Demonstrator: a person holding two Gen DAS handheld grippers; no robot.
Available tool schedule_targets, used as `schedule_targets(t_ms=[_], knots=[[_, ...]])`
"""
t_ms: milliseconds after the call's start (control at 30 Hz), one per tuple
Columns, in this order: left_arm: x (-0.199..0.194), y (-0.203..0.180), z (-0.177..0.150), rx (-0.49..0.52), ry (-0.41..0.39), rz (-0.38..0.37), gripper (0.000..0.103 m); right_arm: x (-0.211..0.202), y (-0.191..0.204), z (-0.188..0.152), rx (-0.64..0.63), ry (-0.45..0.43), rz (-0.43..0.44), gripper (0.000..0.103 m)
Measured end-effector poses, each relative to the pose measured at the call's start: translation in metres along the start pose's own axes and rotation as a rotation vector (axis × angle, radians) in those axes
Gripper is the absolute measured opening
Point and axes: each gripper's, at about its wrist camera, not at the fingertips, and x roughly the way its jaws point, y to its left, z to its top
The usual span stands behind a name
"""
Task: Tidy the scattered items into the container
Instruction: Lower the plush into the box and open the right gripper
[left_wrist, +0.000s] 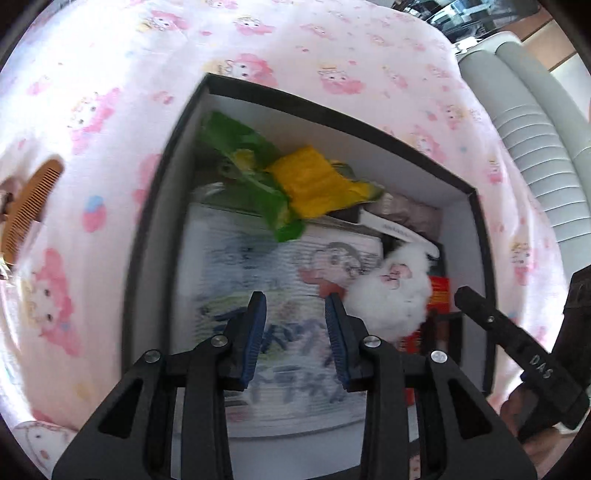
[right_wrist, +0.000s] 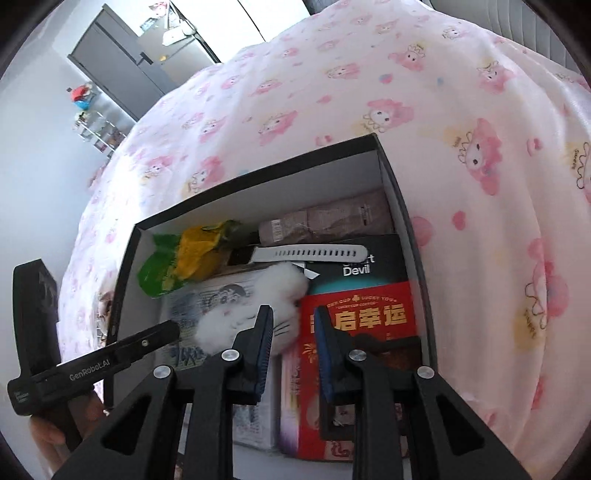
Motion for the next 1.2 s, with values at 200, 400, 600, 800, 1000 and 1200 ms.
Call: schedule_targets(t_ms=[200,400,600,800,1000,1200], knots=[[0.004,-0.01,-0.011,0.046,0.094,-0.089,0.033,0.025,0.02,0.024,-0.061,0.108,0.063,0.02],[0.031,-0.04,-0.022,0.157,0.193,-0.13,0.034,0.03,0.006,0.016,-0.036,0.125,0.034,0.02],[0.022,-0.037,-0.003,0.069,0.046,-0.034,0.033,0.042,0.007,0.009,-0.056,0.163,0.022,0.02],[0.019,-0.031,-0.014,0.075,0.071,-0.094,0.034,0.042,0.008,0.014,-0.028,0.114,0.013,0.02],[0.014,-0.021,-0.002,-0.019,0.032,-0.022,0.035,0.037,0.009,0.014,-0.023,0.064,0.028,0.023],[-0.01,-0.04,-0.031,0.027,0.013,-0.114,0.037,0.034,0.013,0.007,-0.023,0.087,-0.009,0.027]])
